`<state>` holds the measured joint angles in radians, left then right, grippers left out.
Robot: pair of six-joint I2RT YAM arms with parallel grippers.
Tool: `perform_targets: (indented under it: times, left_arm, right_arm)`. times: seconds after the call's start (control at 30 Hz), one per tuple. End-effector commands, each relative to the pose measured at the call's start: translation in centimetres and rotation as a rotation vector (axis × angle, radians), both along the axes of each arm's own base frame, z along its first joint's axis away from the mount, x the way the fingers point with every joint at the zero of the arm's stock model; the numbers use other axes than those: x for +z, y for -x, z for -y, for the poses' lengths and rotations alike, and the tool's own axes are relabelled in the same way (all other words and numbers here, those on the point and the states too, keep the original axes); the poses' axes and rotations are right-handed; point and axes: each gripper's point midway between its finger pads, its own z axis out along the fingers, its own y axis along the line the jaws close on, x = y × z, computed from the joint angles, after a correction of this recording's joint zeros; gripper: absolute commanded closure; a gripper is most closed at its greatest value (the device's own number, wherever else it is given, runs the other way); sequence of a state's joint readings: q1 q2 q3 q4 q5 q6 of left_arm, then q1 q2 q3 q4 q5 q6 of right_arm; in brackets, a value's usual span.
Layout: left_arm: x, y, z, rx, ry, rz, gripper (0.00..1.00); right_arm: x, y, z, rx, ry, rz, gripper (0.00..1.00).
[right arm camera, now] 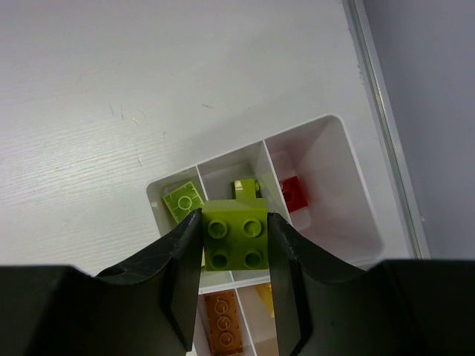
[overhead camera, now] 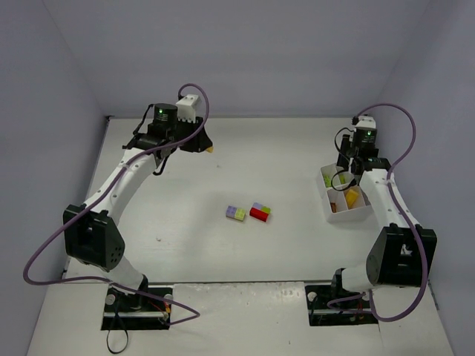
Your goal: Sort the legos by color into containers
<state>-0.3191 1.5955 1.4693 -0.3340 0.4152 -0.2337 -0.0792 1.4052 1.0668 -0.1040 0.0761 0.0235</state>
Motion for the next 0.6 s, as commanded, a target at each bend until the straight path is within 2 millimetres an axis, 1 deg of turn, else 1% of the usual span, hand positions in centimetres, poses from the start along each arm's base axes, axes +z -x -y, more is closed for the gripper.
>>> perform_targets:
  times: [0.0, 0.1, 0.13, 0.17, 0.2, 0.23, 0.3, 0.33, 0.37, 0.43, 0.57]
  left_arm:
    - [4.6, -0.8, 0.5, 0.023, 0.053, 0.08, 0.98]
    - [4.8, -0.6, 0.9, 0.01, 0.065, 0.06, 0.98]
    - [4.9, -0.5, 1.0, 0.007, 0.07, 0.062, 0.98]
    - [5.6, -0.4, 1.2, 0.002, 0.086, 0.086, 0.98]
    - [5.1, -0.2, 1.2, -0.003, 0.089, 0.082, 0.98]
    - [5.2, -0.1, 1.3, -0.003, 0.094, 0.089, 0.98]
    - [5.4, 0.3, 1.4, -0.009, 0.102, 0.08, 0.98]
    - [5.4, 0.5, 1.6, -0.026, 0.105, 0.072, 0.98]
    - [5.3, 0.7, 1.5, -0.03, 0.099, 0.064, 0.98]
    - [5.2, 0.8, 1.5, -0.031, 0.1, 0.067, 0.98]
    - [5.9, 1.2, 1.6, -0.034, 0.111, 0.077, 0.98]
  right_arm:
    - [3.4, -1.7, 0.1, 0.014, 0.001, 0.096, 1.0]
    - [3.5, -1.8, -0.4, 0.027, -0.016, 0.102, 1.0]
    - [4.0, -1.7, -0.5, 0.02, -0.03, 0.121, 1.0]
    - [4.3, -1.7, -0.8, 0.03, -0.043, 0.13, 1.0]
    - [4.7, -1.6, -0.9, 0.029, -0.049, 0.141, 1.0]
    - [4.9, -1.5, -0.8, 0.027, -0.045, 0.145, 1.0]
    - [4.3, -0.9, -0.4, 0.008, -0.027, 0.12, 1.0]
    - [4.5, -0.7, -0.4, 0.009, -0.025, 0.123, 1.0]
    - [4.1, -0.4, -0.4, 0.009, -0.028, 0.118, 1.0]
    - [4.2, -0.2, -0.8, 0.015, -0.042, 0.125, 1.0]
    - [3.9, 0.0, -1.3, 0.018, -0.064, 0.126, 1.0]
